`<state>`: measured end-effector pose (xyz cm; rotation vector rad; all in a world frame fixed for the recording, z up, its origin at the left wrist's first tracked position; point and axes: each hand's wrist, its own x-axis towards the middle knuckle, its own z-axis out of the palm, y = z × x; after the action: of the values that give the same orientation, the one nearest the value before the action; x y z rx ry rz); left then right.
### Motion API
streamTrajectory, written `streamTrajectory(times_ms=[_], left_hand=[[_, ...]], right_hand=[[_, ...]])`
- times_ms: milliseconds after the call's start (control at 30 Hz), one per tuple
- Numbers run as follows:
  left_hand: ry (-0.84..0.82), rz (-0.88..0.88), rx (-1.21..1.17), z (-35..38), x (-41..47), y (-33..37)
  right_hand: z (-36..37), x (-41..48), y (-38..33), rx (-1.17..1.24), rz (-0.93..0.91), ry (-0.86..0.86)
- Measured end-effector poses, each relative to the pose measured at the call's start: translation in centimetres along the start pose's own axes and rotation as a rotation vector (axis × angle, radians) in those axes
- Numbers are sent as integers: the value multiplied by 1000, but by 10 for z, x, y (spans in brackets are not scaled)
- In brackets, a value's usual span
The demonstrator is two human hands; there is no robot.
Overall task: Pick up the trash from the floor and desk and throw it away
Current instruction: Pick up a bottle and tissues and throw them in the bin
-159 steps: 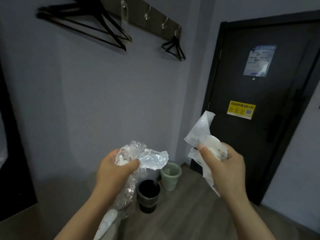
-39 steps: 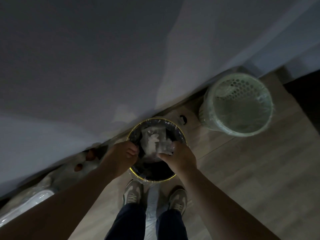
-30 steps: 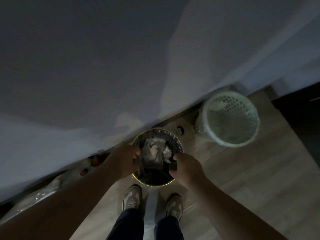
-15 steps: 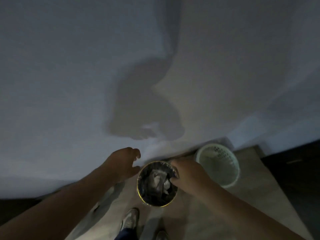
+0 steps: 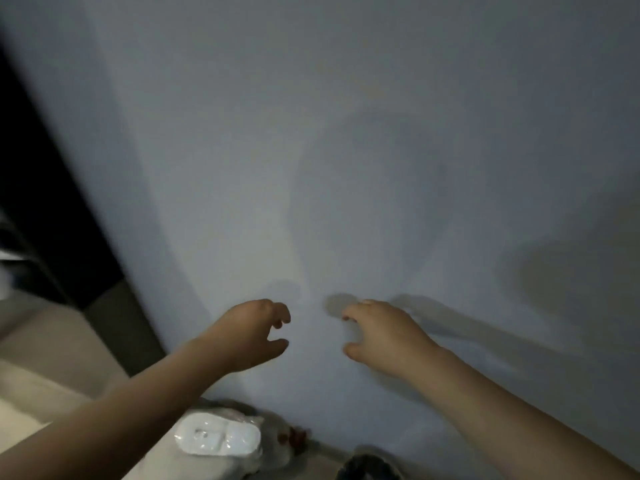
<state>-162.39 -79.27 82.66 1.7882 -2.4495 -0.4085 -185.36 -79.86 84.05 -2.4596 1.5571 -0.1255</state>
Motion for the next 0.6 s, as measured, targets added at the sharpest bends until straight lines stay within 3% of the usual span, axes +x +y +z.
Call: streamTrajectory(times_ms=[233, 600], left_hand=[[251, -278, 48, -104, -141, -112], [394, -777, 66, -132, -459, -284]], right_hand=[[-41, 66, -192, -3, -372, 71], [20, 75, -564, -35, -948, 36]])
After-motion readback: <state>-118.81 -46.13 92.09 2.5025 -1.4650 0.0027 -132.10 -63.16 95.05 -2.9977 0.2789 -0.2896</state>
